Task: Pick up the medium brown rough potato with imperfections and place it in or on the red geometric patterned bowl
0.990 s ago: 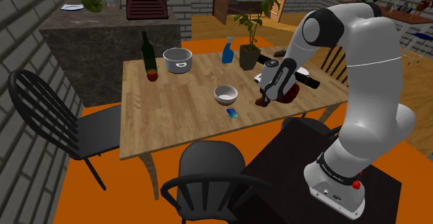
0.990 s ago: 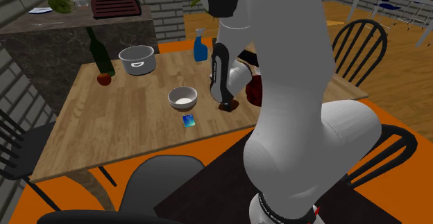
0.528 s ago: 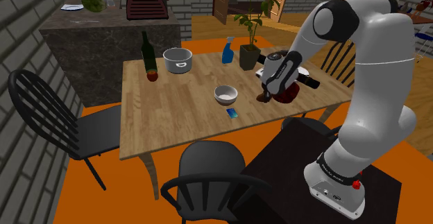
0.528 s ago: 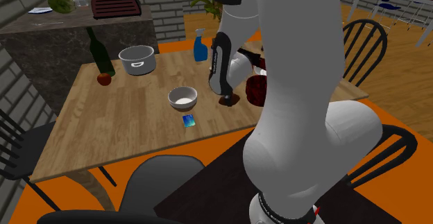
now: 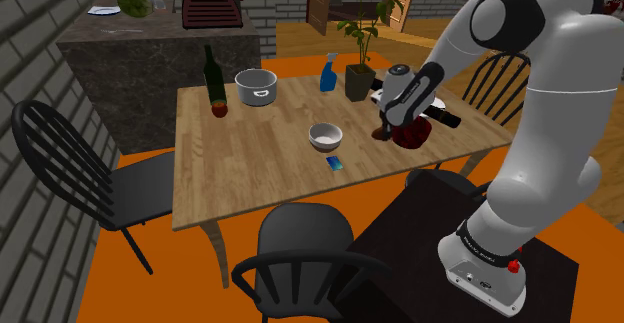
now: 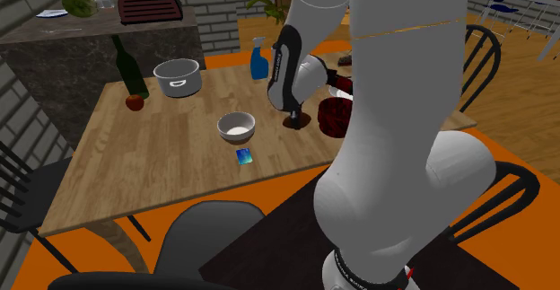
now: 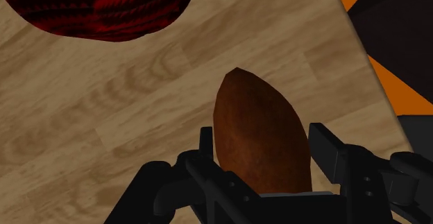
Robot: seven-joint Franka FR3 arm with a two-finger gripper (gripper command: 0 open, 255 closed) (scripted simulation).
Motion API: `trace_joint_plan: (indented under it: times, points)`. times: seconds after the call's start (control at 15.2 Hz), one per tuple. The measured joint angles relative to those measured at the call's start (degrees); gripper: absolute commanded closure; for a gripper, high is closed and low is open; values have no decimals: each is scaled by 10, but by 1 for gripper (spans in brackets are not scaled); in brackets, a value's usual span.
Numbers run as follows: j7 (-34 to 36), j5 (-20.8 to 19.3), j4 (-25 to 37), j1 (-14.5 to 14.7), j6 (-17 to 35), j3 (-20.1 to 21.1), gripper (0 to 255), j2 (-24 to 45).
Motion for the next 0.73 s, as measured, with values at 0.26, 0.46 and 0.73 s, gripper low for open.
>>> trace_joint_plan:
  times: [0.26,0.46,0.73]
  points:
    - [-15,8,-6,-6,-24,7,255,-30]
    - [-27,17,-9,-9,-45,12,255,-55]
    - [-40,26,-13,-11,-71,18,255,-85]
